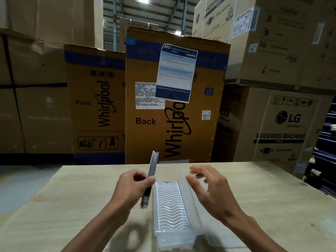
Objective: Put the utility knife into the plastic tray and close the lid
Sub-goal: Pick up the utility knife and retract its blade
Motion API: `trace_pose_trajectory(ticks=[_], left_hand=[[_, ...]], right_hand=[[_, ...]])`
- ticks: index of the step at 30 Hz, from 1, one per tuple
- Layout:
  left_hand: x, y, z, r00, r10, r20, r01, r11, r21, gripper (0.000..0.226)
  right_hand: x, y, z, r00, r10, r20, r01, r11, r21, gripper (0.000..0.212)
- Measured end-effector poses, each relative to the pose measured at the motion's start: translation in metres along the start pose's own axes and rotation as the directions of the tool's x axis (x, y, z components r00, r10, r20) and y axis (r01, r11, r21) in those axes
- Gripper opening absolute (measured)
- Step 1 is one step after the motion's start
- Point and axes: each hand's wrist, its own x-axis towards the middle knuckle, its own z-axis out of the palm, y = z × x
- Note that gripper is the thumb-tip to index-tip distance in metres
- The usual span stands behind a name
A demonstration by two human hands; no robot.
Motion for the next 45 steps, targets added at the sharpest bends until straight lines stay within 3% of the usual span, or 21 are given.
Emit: trace_pose_trajectory(ticks=[2,4,7,10,14,23,32,37,45], left_hand=[[-0.01,0.021,0.012,0.997,0.039,0.06,-0.031,0.992,-0.124,0.019],[-0.016,0.034,0.021,0.994,0.07,0.088,-0.054,0.984,-0.171,0.019],[-0.022,0.043,0.028,0.988,0.095,0.119,-0.07,0.977,-0.201,0.025],[-0.025,0.045,0.029,0.986,0.069,0.154,-0.027,0.967,-0.255,0.042],[-0.028,0.044,0.03,0.977,0.047,0.209,0.017,0.955,-0.297,0.025],[-0.035,0.042,0.03,0.944,0.075,0.321,0.046,0.934,-0.353,0.018],[-0.039,0.043,0.035,0.935,0.08,0.347,0.027,0.955,-0.295,0.017],[-0.038,0.043,0.038,0.94,0.055,0.337,0.06,0.945,-0.322,0.02],[-0.044,0.042,0.038,0.934,0.08,0.349,0.044,0.942,-0.334,0.033]], right_hand=[[0.006,-0.019,-0.005,0.989,0.084,0.125,-0.115,0.957,0.268,0.029],[0.009,-0.029,-0.006,0.972,0.073,0.223,-0.153,0.918,0.366,0.037],[0.011,-0.036,-0.006,0.966,0.046,0.254,-0.157,0.885,0.438,0.056],[0.012,-0.038,-0.005,0.97,0.002,0.244,-0.105,0.905,0.413,0.071],[0.013,-0.037,-0.004,0.977,-0.013,0.214,-0.068,0.928,0.367,0.074],[0.016,-0.029,0.001,0.984,-0.015,0.178,-0.063,0.903,0.424,0.064],[0.015,-0.031,-0.004,0.989,-0.049,0.139,-0.013,0.91,0.414,0.06],[0.019,-0.032,-0.008,0.992,-0.051,0.114,-0.002,0.905,0.426,0.077],[0.024,-0.031,-0.018,0.995,-0.029,0.098,-0.014,0.913,0.408,0.079]])
